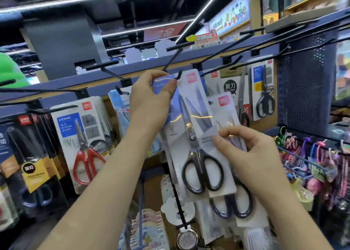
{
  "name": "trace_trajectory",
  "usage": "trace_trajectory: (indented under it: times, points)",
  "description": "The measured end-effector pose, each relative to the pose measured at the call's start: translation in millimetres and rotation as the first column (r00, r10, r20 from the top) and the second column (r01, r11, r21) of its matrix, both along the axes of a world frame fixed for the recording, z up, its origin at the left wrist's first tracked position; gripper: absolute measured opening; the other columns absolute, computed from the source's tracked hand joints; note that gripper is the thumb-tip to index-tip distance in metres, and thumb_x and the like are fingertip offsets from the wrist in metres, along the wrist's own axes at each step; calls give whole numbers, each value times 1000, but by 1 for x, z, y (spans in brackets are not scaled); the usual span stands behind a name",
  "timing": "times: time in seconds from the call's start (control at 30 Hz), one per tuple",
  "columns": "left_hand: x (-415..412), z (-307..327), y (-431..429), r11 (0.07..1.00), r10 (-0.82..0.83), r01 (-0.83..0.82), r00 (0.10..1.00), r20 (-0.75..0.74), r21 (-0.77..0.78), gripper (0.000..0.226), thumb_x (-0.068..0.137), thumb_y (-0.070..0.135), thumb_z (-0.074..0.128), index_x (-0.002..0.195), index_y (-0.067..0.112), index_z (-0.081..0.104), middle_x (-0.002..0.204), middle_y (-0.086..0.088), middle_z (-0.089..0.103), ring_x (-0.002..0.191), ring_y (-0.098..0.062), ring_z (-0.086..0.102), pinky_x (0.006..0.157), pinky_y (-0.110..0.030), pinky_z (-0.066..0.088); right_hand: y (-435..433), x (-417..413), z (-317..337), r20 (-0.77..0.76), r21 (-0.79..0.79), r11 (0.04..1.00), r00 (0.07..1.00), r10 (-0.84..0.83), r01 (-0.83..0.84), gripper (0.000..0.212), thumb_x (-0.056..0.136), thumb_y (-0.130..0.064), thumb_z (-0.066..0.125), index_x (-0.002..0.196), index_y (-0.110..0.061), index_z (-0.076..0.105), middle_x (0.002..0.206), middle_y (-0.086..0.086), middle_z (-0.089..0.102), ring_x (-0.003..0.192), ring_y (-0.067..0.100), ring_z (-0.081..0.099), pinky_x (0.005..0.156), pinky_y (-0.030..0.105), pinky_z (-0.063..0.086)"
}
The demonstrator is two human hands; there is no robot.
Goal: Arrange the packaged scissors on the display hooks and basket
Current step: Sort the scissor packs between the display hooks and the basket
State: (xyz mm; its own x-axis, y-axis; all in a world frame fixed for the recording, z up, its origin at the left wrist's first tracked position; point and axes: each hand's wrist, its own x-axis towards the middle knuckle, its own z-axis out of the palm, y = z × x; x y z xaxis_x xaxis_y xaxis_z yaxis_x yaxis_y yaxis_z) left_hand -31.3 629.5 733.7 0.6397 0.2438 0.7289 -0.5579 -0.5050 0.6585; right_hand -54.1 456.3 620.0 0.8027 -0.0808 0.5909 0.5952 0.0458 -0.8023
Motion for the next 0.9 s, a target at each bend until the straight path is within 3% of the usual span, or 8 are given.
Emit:
trace_trajectory:
  times: [0.07,0.23,0.33,0.47,0.57,0.67,0.77,0.9]
  points:
    - [4,-2,0,979,143,-157,984,110,133,15,92,23,67,103,25,58,101,16,60,81,11,55,72,-6,43,-4,3,-5,-35,-34,999,999,-40,38,11,78,-19,81,82,-25,74,80,-13,72,77,1,63,70,12,47]
    - [18,-9,2,846,342,-393,918,200,359,29,96,30,60,122,19,56,112,4,61,93,-14,55,72,-24,32,-24,11,-12,-72,40,995,994,-85,88,28,69,-11,63,89,-28,72,85,-13,71,76,4,62,67,14,48]
    - [14,-10,8,818,365,-373,925,107,437,41,95,27,59,134,20,48,127,-9,52,112,-25,50,83,-24,32,-39,12,-14,-83,53,995,993,-83,87,45,80,5,63,104,-32,68,101,-16,71,96,3,66,86,22,52]
    - [1,-23,12,817,384,-364,922,49,447,58,92,23,65,144,21,39,136,-9,40,118,-24,46,95,-25,34,-49,8,-15,-144,171,984,987,75,-50,71,90,9,59,130,-48,49,119,7,70,97,20,70,73,29,59]
    - [-2,-34,11,794,433,-423,898,81,436,56,93,19,64,144,17,41,133,-10,39,112,-24,49,88,-16,29,-49,12,-17,-142,259,962,982,121,-81,64,91,9,57,136,-34,48,104,6,76,90,18,73,76,33,60]
    - [-14,-39,8,792,352,-458,883,310,404,38,92,10,61,129,11,55,118,-13,50,91,-21,54,77,-20,40,-52,10,-14,-105,349,915,962,250,-200,41,87,10,54,115,-19,64,85,1,77,63,7,70,61,22,57]
    - [-33,-38,-10,838,111,-311,903,416,450,19,93,12,58,110,12,68,94,0,62,75,-9,54,65,-23,46,-59,9,-15,-62,430,844,922,382,-321,31,75,1,60,101,-12,70,80,3,77,59,8,70,54,19,56]
    - [-43,-25,-48,889,-161,132,987,29,439,23,93,35,63,114,26,66,84,13,65,74,-5,63,64,-18,51,-64,14,-15,-15,360,863,923,385,-354,33,59,-15,77,92,-17,80,88,8,78,70,12,73,62,21,57]
